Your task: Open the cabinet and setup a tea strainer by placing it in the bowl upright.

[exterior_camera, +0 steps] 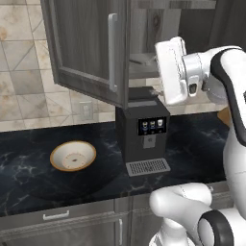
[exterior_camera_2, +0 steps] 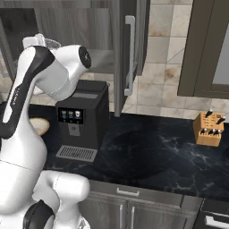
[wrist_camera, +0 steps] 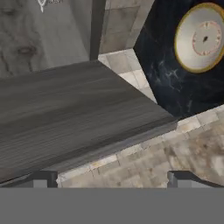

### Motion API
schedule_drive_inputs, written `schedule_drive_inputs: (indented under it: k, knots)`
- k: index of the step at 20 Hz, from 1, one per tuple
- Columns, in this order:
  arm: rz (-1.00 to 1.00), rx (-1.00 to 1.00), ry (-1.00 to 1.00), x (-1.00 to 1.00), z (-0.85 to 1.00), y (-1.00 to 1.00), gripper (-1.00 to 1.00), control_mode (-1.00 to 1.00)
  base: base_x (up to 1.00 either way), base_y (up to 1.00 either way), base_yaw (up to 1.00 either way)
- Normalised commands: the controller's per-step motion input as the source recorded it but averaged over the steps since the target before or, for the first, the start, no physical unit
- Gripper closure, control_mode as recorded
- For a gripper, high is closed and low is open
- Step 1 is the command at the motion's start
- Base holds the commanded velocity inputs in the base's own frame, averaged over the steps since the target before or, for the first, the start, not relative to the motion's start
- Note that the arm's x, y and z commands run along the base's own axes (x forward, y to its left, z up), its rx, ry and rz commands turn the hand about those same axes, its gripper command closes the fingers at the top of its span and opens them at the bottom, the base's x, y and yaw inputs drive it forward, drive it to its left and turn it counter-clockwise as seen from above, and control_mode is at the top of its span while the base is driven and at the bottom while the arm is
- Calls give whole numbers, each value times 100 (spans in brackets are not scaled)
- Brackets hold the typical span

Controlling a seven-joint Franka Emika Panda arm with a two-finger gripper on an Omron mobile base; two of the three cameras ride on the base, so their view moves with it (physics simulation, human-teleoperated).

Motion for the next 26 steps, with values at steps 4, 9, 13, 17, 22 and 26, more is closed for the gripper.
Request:
schedule_drive_inputs:
  k: [4,9,13,17,22,26]
  knots:
    - [15,10,7,32,5,8,-100,-100,0,0,0]
    - [13,0,0,14,0,26,-100,-100,0,0,0]
    - [10,0,0,37,0,20,-100,-100,0,0,0]
    - [11,0,1,39,0,21,-100,-100,0,0,0]
    - [12,0,0,31,0,32,-100,-100,0,0,0]
    - [12,0,0,21,-1,45,-100,-100,0,0,0]
